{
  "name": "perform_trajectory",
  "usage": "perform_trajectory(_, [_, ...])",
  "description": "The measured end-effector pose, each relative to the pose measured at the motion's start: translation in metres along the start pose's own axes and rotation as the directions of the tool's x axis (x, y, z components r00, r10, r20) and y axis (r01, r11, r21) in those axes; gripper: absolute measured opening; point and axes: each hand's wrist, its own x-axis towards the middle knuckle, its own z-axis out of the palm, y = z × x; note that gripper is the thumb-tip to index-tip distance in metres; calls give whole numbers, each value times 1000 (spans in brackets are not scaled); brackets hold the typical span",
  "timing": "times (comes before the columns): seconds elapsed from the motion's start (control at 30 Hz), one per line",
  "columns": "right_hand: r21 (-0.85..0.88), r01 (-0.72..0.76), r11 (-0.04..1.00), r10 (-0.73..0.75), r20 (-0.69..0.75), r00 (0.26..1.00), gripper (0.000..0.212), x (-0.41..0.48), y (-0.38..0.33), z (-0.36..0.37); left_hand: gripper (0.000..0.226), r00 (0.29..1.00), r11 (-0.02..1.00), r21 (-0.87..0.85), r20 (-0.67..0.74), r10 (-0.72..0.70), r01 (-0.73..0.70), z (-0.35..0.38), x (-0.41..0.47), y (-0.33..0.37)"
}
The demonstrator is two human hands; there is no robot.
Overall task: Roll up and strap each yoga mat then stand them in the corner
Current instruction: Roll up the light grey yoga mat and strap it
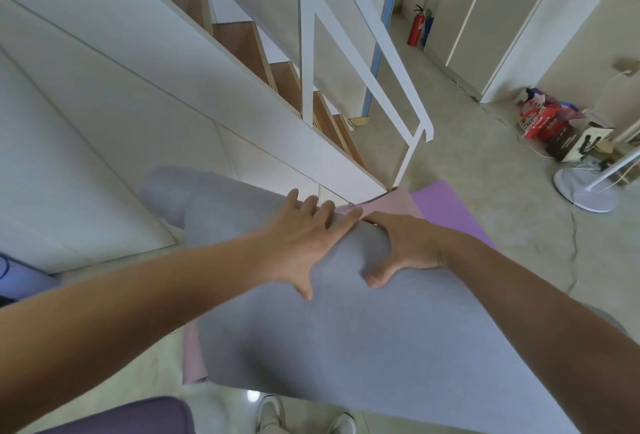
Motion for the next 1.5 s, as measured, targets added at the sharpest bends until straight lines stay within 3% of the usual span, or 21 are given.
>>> perform_trajectory(0.07, [44,11,999,-13,37,999,90,-2,-1,0,139,999,999,-42,-32,-20,19,4,2,-2])
perform_trajectory(0.13, [-36,1,999,0,42,999,111,-5,-4,6,116,999,983,-182,20,-30,33,2,5,-10])
perform_trajectory(0.23, [-446,22,895,-51,-52,997,142,-11,-6,27,102,980,911,-395,192,-47,121,-1,5,-23])
perform_trajectory(0.3, [-623,46,781,-157,-125,980,137,-13,-6,40,98,941,828,-525,337,-14,200,-3,4,-31])
perform_trajectory(0.4, [-590,70,804,-176,-124,977,116,-11,-9,37,102,884,739,-612,465,49,281,-6,0,-38])
perform_trajectory(0.47, [-493,58,868,-126,-107,986,111,-7,-9,25,117,893,757,-606,445,68,244,-14,-3,-34])
perform_trajectory(0.57, [-238,39,970,-57,-69,996,102,-3,-9,7,137,963,881,-466,266,47,85,-18,-6,-14])
perform_trajectory(0.67, [-167,31,985,-37,-32,999,96,-2,-10,1,124,989,906,-415,143,-32,89,-9,-5,-5])
perform_trajectory(0.77, [-262,50,964,-70,-67,995,97,1,-11,3,109,989,895,-425,114,-95,135,3,0,-8])
perform_trajectory(0.83, [-437,58,898,-141,-160,977,95,3,-9,9,107,982,881,-437,127,-138,180,8,5,-14])
perform_trajectory(0.93, [-611,-1,792,-265,-346,900,88,6,-1,20,101,962,829,-490,163,-217,270,13,10,-24])
perform_trajectory(1.0, [-625,-90,775,-284,-472,834,82,9,4,28,99,947,777,-542,184,-263,321,15,13,-30])
perform_trajectory(1.07, [-545,-241,803,-230,-657,718,77,11,2,31,95,926,714,-592,200,-320,374,15,13,-35])
perform_trajectory(1.1, [-444,-325,835,-128,-731,670,78,11,-1,30,93,911,669,-623,209,-356,404,13,13,-39])
perform_trajectory(1.17, [-74,-400,913,199,-776,598,88,12,-4,26,90,878,571,-688,218,-426,448,10,13,-45])
perform_trajectory(1.2, [176,-363,915,367,-735,571,96,15,-5,21,91,864,525,-719,215,-456,456,8,15,-48])
perform_trajectory(1.23, [432,-258,864,496,-645,581,103,19,-5,18,91,851,478,-749,215,-479,459,6,16,-50])
perform_trajectory(1.3, [761,87,643,525,-521,673,95,28,-10,11,93,834,381,-811,219,-506,444,3,17,-50])
perform_trajectory(1.33, [817,235,526,487,-517,705,77,32,-13,8,94,833,332,-841,222,-507,427,4,18,-50])
perform_trajectory(1.4, [850,378,368,425,-515,744,57,37,-21,-3,95,838,226,-896,231,-495,381,8,15,-47])
perform_trajectory(1.5, [889,421,182,377,-458,805,72,47,-26,-21,94,857,122,-941,228,-462,316,16,9,-41])
